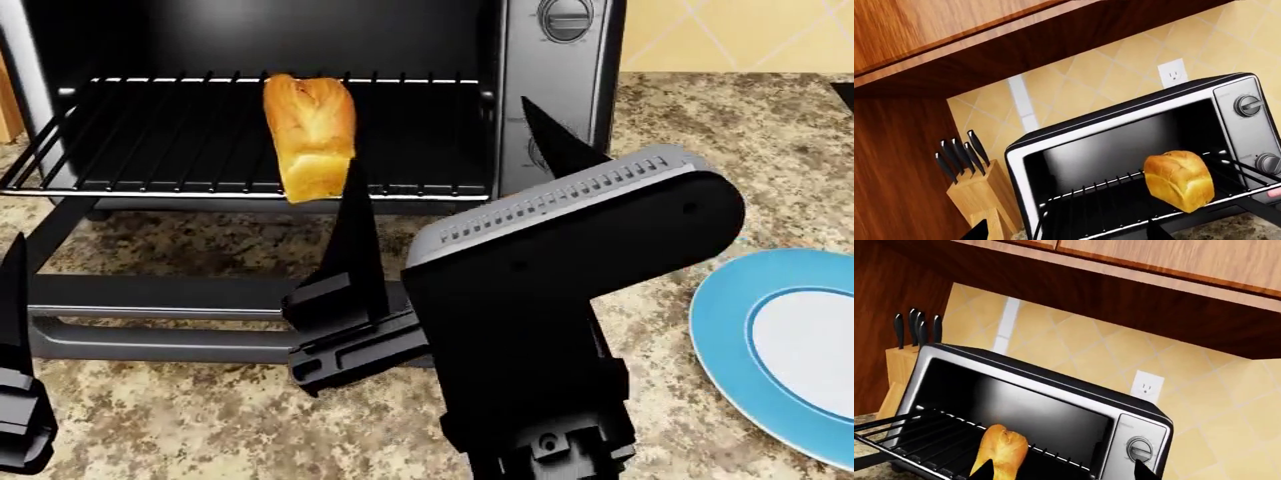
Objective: Pick the bread from the rack and place it on the plate on the counter.
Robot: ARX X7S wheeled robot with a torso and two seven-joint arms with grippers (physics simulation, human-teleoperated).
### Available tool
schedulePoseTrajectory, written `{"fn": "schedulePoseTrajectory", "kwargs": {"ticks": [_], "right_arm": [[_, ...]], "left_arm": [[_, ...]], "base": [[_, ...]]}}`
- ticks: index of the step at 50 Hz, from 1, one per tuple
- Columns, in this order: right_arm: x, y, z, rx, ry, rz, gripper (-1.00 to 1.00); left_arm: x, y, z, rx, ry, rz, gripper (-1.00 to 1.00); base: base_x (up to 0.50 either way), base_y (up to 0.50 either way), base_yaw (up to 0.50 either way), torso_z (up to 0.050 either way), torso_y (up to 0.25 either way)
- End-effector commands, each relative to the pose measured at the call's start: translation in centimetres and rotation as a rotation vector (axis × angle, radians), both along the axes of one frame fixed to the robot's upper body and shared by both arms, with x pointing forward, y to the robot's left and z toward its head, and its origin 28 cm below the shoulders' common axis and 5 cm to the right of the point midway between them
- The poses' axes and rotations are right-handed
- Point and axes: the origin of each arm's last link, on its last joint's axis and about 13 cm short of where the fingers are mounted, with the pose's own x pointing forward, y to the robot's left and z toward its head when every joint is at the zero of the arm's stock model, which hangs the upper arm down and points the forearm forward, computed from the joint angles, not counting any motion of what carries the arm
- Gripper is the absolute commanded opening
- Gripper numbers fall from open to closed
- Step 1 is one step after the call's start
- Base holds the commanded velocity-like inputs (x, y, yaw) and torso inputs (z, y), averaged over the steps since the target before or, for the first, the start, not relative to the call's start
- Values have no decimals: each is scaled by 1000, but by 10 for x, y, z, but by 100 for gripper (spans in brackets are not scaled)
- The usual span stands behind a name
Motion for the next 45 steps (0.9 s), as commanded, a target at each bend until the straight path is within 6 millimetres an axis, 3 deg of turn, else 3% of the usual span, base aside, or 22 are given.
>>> {"fn": "schedulePoseTrajectory", "kwargs": {"ticks": [1,15,40,45], "right_arm": [[7,6,4,31,24,63,100],[5,11,4,86,54,148,100],[26,19,-10,173,162,202,100],[21,23,-9,175,159,230,100]], "left_arm": [[0,0,-1,5,8,9,100],[-1,0,-2,22,8,19,100],[-2,0,-4,23,24,8,100],[-3,0,-4,24,23,6,100]], "base": [[0,0,0,0,0],[0,0,0,0,0],[0,0,0,0,0],[0,0,0,0,0]]}}
